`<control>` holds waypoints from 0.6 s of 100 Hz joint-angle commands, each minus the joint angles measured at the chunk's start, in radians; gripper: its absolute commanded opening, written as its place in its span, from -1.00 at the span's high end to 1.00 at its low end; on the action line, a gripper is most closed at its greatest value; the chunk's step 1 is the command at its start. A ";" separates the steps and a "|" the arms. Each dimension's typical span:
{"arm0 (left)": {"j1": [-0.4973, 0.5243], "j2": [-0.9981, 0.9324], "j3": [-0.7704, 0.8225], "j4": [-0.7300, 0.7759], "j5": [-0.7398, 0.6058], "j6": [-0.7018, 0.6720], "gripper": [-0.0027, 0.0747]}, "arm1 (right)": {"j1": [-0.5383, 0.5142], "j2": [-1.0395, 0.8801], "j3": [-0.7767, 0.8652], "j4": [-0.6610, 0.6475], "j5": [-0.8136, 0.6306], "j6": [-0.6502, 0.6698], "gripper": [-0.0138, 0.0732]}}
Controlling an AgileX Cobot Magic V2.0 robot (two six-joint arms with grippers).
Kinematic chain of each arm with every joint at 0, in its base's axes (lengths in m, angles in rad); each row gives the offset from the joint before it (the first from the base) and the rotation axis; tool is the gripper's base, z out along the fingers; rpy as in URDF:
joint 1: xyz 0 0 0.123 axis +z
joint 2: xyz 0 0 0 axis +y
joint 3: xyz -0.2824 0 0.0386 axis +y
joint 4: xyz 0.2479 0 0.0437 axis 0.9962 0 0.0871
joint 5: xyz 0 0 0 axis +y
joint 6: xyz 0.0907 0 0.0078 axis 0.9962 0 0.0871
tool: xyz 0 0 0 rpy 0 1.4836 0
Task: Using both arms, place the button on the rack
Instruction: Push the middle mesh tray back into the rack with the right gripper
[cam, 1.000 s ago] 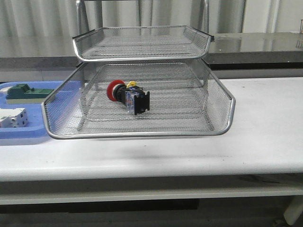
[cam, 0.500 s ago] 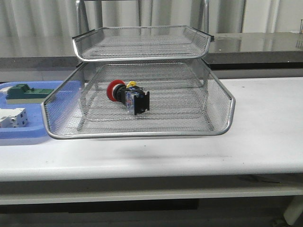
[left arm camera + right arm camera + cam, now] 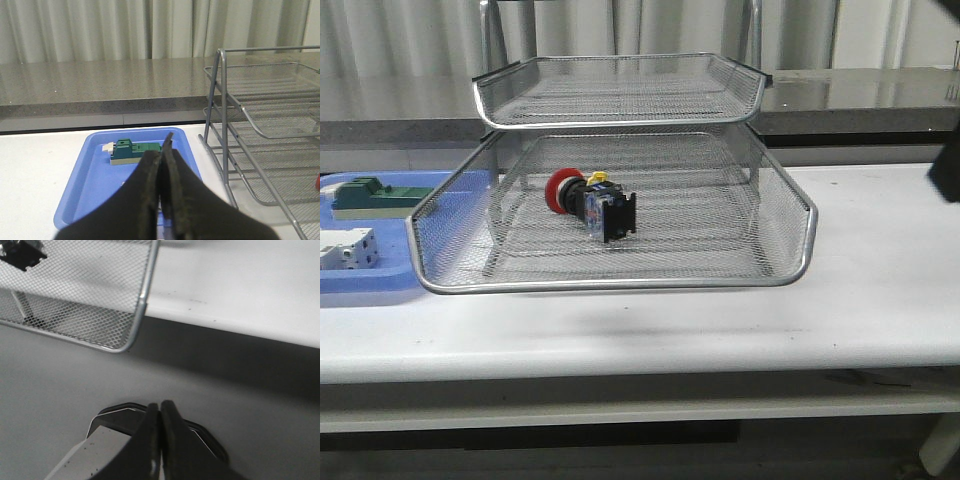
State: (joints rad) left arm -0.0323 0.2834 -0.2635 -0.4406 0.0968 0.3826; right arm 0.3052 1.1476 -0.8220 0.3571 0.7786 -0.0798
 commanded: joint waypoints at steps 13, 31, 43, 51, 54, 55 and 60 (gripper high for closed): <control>0.004 0.008 -0.028 -0.012 -0.073 -0.010 0.98 | 0.166 0.164 -0.029 0.030 -0.133 -0.019 0.83; 0.004 0.008 -0.028 -0.012 -0.073 -0.010 0.98 | 0.290 0.281 -0.029 0.030 -0.218 -0.019 0.83; 0.004 0.008 -0.028 -0.012 -0.073 -0.010 0.98 | 0.359 0.337 -0.038 0.030 -0.281 -0.019 0.83; 0.004 0.008 -0.028 -0.012 -0.073 -0.010 0.98 | 0.390 0.372 -0.066 0.025 -0.289 -0.019 0.83; 0.004 0.008 -0.028 -0.012 -0.073 -0.010 0.98 | 0.400 0.388 -0.078 0.020 -0.291 -0.020 0.83; 0.004 0.008 -0.028 -0.012 -0.073 -0.010 0.98 | 0.405 0.391 -0.081 0.018 -0.291 -0.020 0.83; 0.004 0.008 -0.028 -0.012 -0.073 -0.010 0.98 | 0.419 0.415 -0.107 -0.002 -0.294 -0.020 0.83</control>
State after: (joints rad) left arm -0.0323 0.2834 -0.2635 -0.4406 0.0968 0.3810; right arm 0.7008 1.5608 -0.8666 0.3692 0.5321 -0.0864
